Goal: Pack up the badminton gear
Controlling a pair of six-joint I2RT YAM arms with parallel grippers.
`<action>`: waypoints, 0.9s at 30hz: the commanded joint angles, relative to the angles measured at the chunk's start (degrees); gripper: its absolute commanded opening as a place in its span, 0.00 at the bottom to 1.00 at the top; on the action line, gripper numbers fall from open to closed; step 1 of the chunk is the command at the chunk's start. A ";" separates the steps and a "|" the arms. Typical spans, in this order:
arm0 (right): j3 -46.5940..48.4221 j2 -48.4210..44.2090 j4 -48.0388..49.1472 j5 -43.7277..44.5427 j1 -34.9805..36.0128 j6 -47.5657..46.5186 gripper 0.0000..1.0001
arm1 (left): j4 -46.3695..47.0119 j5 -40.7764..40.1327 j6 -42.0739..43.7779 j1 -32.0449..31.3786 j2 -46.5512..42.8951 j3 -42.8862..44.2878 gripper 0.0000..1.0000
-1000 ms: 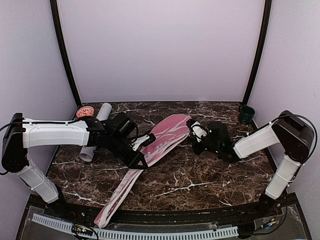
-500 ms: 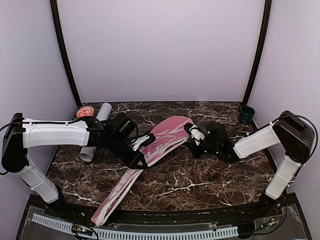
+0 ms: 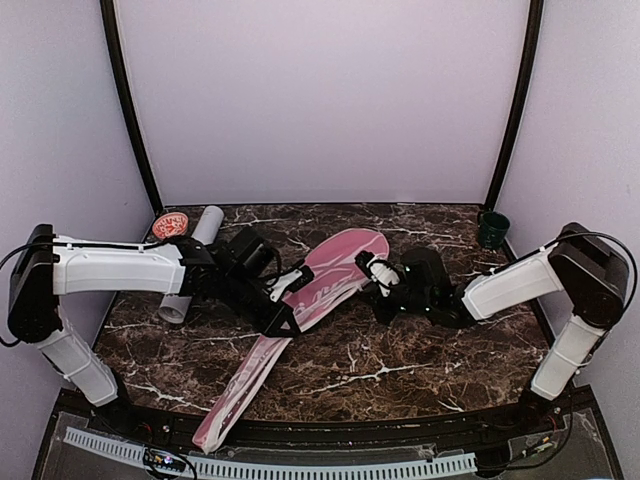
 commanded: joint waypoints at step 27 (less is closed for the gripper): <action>5.32 2.86 0.43 -3.35 8.02 4.53 0.00 | 23.75 -5.76 -17.77 -0.23 4.62 -5.15 0.00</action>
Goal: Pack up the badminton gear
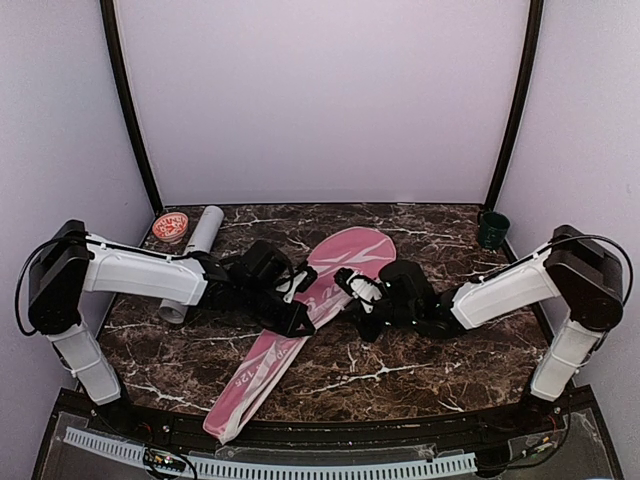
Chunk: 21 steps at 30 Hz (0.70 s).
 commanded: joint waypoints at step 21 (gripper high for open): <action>3.22 5.89 1.45 -3.41 -5.38 -0.26 0.00 | -5.31 -1.69 11.31 9.29 5.40 14.71 0.40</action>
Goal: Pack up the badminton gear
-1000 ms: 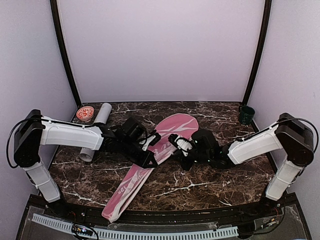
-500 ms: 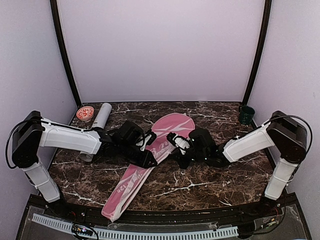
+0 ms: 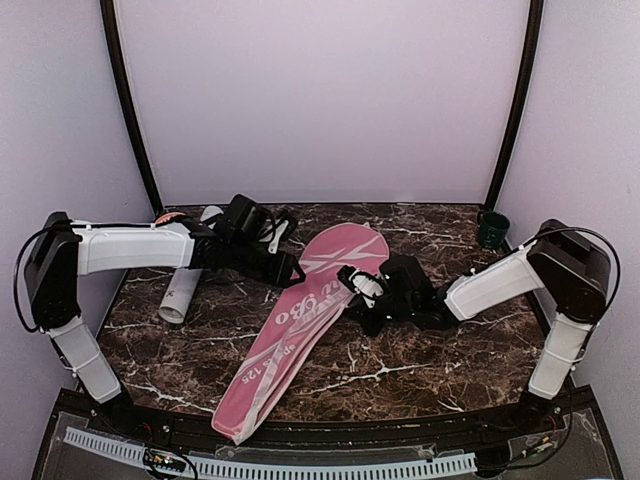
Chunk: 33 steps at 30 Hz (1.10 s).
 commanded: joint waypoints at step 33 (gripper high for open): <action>-5.04 -1.08 5.56 -0.93 7.83 10.37 0.00 | -8.47 1.11 -6.00 0.72 34.54 26.25 0.22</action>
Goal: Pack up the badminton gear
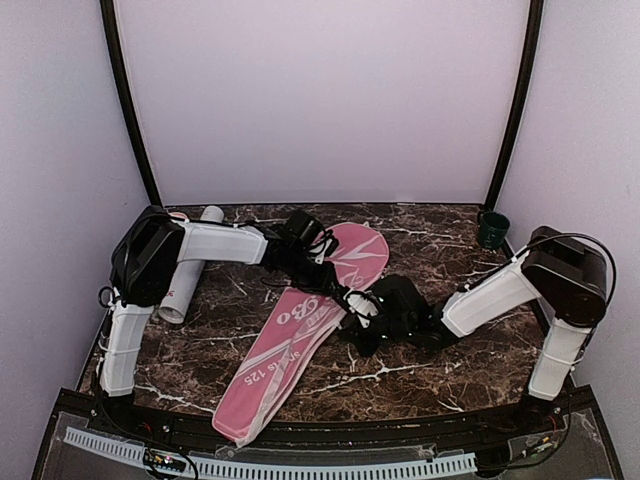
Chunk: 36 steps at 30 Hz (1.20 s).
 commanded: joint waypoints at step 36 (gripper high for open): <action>4.64 -0.57 -0.96 -5.30 -4.46 -0.83 0.00 | 4.51 -9.21 -12.80 -1.18 -17.50 -15.54 0.55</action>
